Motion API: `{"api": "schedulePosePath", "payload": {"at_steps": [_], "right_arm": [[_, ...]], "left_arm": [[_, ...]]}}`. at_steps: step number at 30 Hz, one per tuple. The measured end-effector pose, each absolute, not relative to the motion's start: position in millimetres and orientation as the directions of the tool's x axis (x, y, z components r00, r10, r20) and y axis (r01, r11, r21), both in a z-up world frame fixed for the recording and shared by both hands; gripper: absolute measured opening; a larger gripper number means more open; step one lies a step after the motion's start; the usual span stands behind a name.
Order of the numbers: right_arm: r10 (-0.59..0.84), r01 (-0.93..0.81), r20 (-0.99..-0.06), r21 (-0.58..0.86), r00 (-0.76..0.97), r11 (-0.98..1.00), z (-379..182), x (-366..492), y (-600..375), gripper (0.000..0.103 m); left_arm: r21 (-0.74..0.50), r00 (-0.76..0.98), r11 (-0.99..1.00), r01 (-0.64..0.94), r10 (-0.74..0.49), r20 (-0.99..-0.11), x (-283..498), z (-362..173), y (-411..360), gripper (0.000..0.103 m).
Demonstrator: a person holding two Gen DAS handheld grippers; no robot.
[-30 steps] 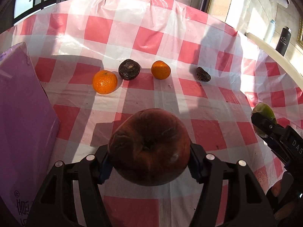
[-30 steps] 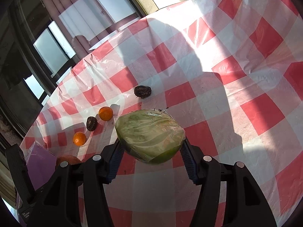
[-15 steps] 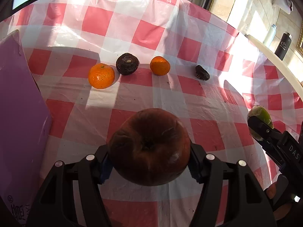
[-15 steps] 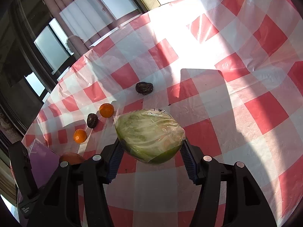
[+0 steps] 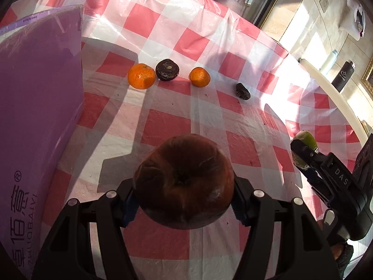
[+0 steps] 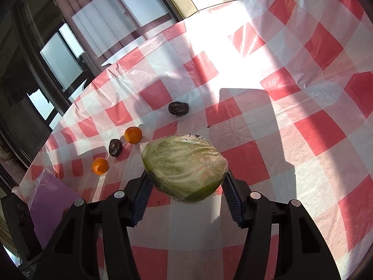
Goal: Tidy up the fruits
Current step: 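Carry the apple and cabbage into the white box and open both tools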
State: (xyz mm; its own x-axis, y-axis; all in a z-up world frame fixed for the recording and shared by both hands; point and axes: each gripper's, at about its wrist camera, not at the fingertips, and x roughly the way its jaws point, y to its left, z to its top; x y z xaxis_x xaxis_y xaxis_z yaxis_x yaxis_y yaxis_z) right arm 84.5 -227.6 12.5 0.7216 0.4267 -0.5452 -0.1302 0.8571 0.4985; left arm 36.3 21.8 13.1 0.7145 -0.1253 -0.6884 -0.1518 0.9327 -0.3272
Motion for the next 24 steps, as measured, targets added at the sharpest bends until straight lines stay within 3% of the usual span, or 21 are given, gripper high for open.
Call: {"api": "schedulePosePath", "payload": {"at_steps": [3, 9, 12, 15, 18, 21, 24], "right_arm": [[0.461, -0.150, -0.493, 0.546, 0.738, 0.824, 15.7, 44.1, -220.5, 0.057], [0.520, -0.223, -0.411, 0.583, 0.749, 0.781, 31.2, -17.5, -192.8, 0.057], [0.570, -0.325, -0.377, 0.543, 0.730, 0.774, 58.5, -36.1, -160.4, 0.057], [0.628, -0.449, -0.325, 0.479, 0.707, 0.754, 93.5, -55.8, -120.2, 0.057], [0.675, -0.529, -0.282, 0.449, 0.681, 0.721, 119.6, -69.4, -88.3, 0.057], [0.715, -0.582, -0.283, 0.429, 0.639, 0.690, 135.7, -74.4, -56.1, 0.057], [0.729, -0.638, -0.348, 0.352, 0.590, 0.685, 141.6, -77.7, -14.3, 0.057]], "left_arm": [[-0.270, 0.747, 0.959, -0.088, -0.116, -0.655, -17.4, 22.3, 10.3, 0.064], [-0.282, 0.836, 0.959, -0.022, -0.137, -0.531, -112.1, 68.0, 26.6, 0.064], [-0.329, 0.881, 0.943, 0.052, -0.198, -0.429, -149.0, 101.7, 41.1, 0.064], [-0.283, 0.933, 0.959, 0.019, -0.119, -0.339, -178.9, 135.8, 51.5, 0.064], [-0.324, 0.950, 0.945, 0.048, -0.143, -0.278, -195.9, 162.0, 77.3, 0.064], [-0.280, 0.960, 0.958, -0.056, -0.026, -0.279, -204.0, 175.4, 110.2, 0.064], [-0.242, 0.918, 0.951, -0.194, 0.089, -0.387, -190.5, 168.1, 152.1, 0.064]]}}
